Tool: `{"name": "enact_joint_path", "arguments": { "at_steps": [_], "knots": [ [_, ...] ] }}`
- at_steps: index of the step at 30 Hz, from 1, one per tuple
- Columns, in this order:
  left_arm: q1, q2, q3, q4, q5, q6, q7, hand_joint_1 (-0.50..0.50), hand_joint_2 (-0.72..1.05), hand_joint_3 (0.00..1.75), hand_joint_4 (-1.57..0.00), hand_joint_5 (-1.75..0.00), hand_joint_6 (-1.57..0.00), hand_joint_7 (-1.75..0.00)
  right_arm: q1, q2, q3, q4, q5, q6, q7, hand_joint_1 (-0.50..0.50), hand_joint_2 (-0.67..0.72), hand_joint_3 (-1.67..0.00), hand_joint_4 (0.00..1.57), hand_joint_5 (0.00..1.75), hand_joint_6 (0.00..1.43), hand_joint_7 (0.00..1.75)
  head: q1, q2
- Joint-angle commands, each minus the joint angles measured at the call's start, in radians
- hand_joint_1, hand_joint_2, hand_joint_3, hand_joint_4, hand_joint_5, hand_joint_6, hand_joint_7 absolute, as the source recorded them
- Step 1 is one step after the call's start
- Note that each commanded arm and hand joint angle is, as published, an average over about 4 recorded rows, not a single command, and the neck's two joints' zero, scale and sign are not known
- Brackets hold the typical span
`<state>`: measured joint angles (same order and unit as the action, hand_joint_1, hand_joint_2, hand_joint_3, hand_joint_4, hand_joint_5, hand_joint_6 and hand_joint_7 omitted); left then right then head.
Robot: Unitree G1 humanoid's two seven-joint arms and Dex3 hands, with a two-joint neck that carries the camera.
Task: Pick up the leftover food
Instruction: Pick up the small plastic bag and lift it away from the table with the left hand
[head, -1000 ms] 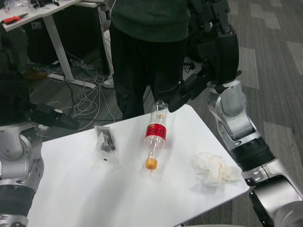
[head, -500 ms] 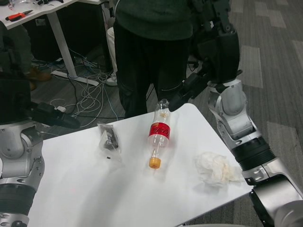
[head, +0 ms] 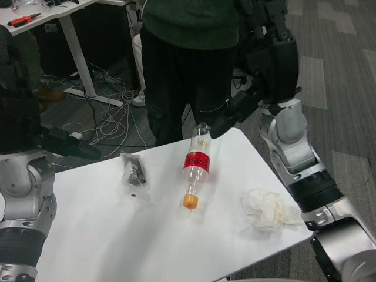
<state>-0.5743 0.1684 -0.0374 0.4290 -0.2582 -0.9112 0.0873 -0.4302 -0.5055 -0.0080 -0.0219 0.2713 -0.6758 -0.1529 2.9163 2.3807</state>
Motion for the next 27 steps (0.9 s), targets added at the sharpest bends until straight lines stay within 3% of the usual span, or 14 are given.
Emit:
{"name": "enact_joint_path", "arguments": {
  "at_steps": [1,8,12,15,17,21,27],
  "knots": [
    [0.016,0.005,0.033,-0.004,0.074,0.048,-0.044,-0.5,-0.72,0.0,0.0,0.0,0.0,0.0,0.001,-0.002,-0.002,0.0,0.006,0.006,0.0,-0.25,0.47,0.0,0.0,0.0,0.0,0.0,0.001,0.0],
    [0.022,0.021,0.107,-0.086,0.34,0.276,-0.206,-0.5,-0.57,0.0,0.0,0.0,0.0,0.0,0.002,-0.002,0.0,0.007,0.012,0.008,0.0,-0.25,0.47,0.0,0.0,0.0,0.0,0.0,0.007,0.006],
    [0.014,0.06,0.1,-0.138,0.55,0.44,-0.289,-0.5,-0.46,0.0,0.0,0.0,0.0,0.0,0.003,-0.002,0.005,0.015,0.018,0.008,0.0,-0.25,0.47,0.0,0.0,0.0,0.0,0.0,0.014,0.011],
    [0.002,0.103,0.047,-0.143,0.66,0.52,-0.308,-0.5,-0.3,0.0,0.0,0.0,0.0,0.0,0.005,-0.002,0.008,0.02,0.022,0.008,0.0,-0.25,0.44,0.0,0.0,0.0,0.0,0.0,0.021,0.012],
    [-0.012,0.14,-0.013,-0.133,0.713,0.572,-0.311,-0.5,-0.13,0.0,0.0,0.0,0.0,0.0,0.006,-0.002,0.011,0.024,0.024,0.008,0.0,-0.25,0.44,0.0,0.0,0.0,0.0,0.0,0.027,0.009],
    [-0.059,0.183,-0.121,-0.065,0.819,0.62,-0.317,-0.5,0.74,0.0,0.0,0.0,0.0,0.0,0.009,0.005,0.018,0.033,0.029,0.008,0.0,-0.25,0.47,0.0,0.0,0.0,0.0,0.0,0.036,0.009],
    [-0.133,0.172,-0.247,0.099,0.874,0.662,-0.319,-0.5,1.03,0.0,0.0,0.0,0.0,0.0,0.011,0.017,0.036,0.048,0.035,0.008,0.0,-0.25,0.47,0.0,0.0,0.0,0.0,0.0,0.061,0.009]
  ]
}}
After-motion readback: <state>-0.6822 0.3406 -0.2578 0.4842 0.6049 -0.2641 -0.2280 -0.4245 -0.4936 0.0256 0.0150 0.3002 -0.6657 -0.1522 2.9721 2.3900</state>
